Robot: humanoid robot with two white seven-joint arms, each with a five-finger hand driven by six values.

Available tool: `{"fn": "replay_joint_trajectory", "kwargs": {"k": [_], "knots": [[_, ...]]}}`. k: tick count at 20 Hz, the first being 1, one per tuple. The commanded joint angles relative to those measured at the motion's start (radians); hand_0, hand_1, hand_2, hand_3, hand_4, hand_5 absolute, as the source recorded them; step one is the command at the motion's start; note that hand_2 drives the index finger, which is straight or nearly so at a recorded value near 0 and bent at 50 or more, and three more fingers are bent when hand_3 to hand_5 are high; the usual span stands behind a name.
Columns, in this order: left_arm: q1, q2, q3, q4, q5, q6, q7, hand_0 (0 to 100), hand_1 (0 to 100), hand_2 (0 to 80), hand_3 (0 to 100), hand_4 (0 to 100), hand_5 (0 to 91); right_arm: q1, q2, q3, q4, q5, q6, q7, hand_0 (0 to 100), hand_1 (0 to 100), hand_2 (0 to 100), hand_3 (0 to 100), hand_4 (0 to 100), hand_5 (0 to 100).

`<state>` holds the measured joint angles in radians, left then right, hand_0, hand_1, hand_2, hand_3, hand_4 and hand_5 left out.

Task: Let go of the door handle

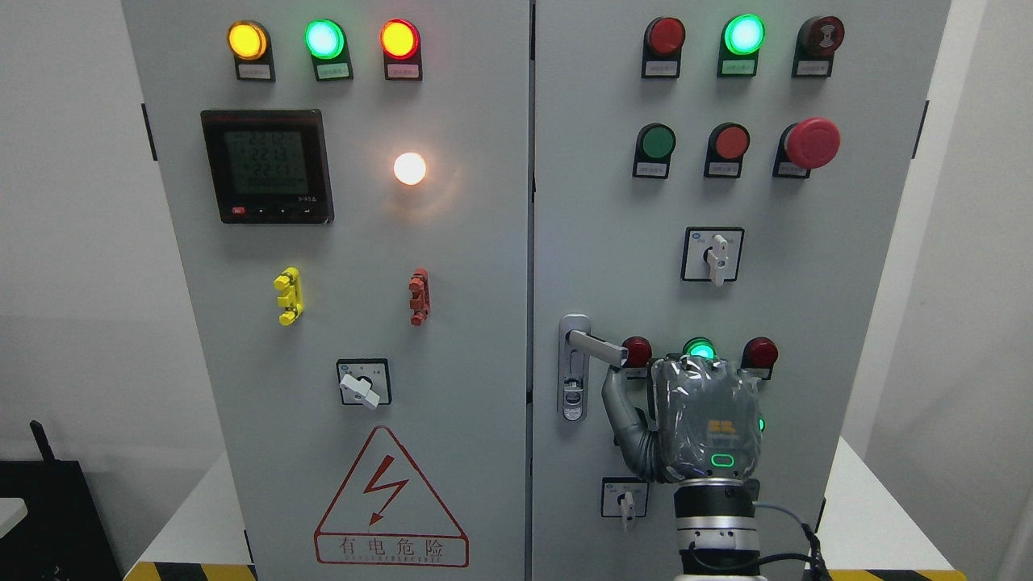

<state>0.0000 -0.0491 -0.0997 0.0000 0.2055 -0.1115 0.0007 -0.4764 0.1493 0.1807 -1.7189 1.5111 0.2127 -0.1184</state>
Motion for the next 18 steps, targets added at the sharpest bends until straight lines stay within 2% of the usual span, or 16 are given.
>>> {"fn": "replay_joint_trajectory", "kwargs": {"k": [1, 7, 18], "knots": [[0.031, 0.0, 0.0, -0.031, 0.0, 0.0, 0.001, 12, 39, 0.0, 0, 0, 0.0, 0.028, 0.001, 0.008, -0.024, -0.003, -0.002, -0.006, 61, 0, 100, 100, 100, 97], [0.031, 0.0, 0.0, -0.031, 0.0, 0.0, 0.001, 12, 39, 0.0, 0, 0, 0.0, 0.084, 0.0, 0.023, -0.079, -0.003, -0.015, -0.009, 61, 0, 100, 100, 100, 97], [0.031, 0.0, 0.0, -0.031, 0.0, 0.0, 0.001, 12, 39, 0.0, 0, 0, 0.0, 0.194, -0.011, 0.025, -0.205, -0.005, -0.104, -0.021, 61, 0, 100, 100, 100, 97]]}}
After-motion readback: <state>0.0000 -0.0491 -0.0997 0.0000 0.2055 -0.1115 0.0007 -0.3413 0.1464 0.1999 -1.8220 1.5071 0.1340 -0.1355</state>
